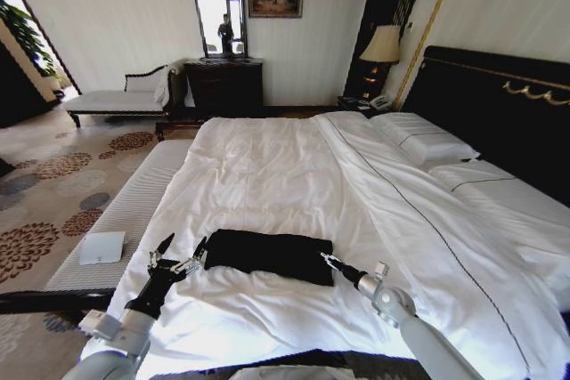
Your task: Fold the clothes on the bed.
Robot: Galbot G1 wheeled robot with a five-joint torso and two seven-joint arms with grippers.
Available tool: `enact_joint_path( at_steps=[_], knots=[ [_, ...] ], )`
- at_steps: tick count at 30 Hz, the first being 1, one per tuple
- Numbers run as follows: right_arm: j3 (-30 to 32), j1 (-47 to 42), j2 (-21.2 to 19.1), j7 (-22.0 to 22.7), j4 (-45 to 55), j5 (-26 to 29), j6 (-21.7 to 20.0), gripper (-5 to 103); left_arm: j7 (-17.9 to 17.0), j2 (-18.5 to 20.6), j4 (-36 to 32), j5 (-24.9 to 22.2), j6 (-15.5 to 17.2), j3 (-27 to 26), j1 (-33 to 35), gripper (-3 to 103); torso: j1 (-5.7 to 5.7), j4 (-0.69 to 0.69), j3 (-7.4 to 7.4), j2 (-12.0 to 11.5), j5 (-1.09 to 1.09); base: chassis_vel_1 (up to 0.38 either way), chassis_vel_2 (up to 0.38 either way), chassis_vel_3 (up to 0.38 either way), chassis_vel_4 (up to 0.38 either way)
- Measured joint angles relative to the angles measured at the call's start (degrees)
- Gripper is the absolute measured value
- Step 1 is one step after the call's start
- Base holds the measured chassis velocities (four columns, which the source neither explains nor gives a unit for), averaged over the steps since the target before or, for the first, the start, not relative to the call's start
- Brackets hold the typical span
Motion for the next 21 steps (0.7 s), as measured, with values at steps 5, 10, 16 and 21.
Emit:
enact_joint_path(
  at_steps=[5,10,16,21],
  knots=[
    [-0.8,1.0,0.9,-0.2,-0.6,-0.9,0.0,82,0.0,0.0,0.0,0.0,0.0,0.0,0.0,100,0.0,0.01,0.0,0.0,0.02,0.0,0.0,0.0,0.0],
    [-1.2,1.6,1.7,-0.4,-1.1,-1.6,0.2,66,0.0,0.0,0.1,0.0,0.0,0.0,0.0,100,0.0,0.01,0.0,0.0,0.02,0.0,0.0,0.0,0.0],
    [-1.2,0.8,2.5,-0.5,-1.0,-2.9,0.9,43,0.0,0.0,0.1,0.0,0.0,0.0,0.0,100,0.0,0.01,0.0,0.0,0.02,0.0,0.0,0.0,0.0],
    [-0.5,-0.7,3.4,-0.8,-0.5,-4.7,1.5,22,0.0,0.0,0.2,0.0,0.0,0.0,0.0,100,0.0,0.01,0.0,0.0,0.02,0.0,0.0,0.0,0.0]
  ],
)
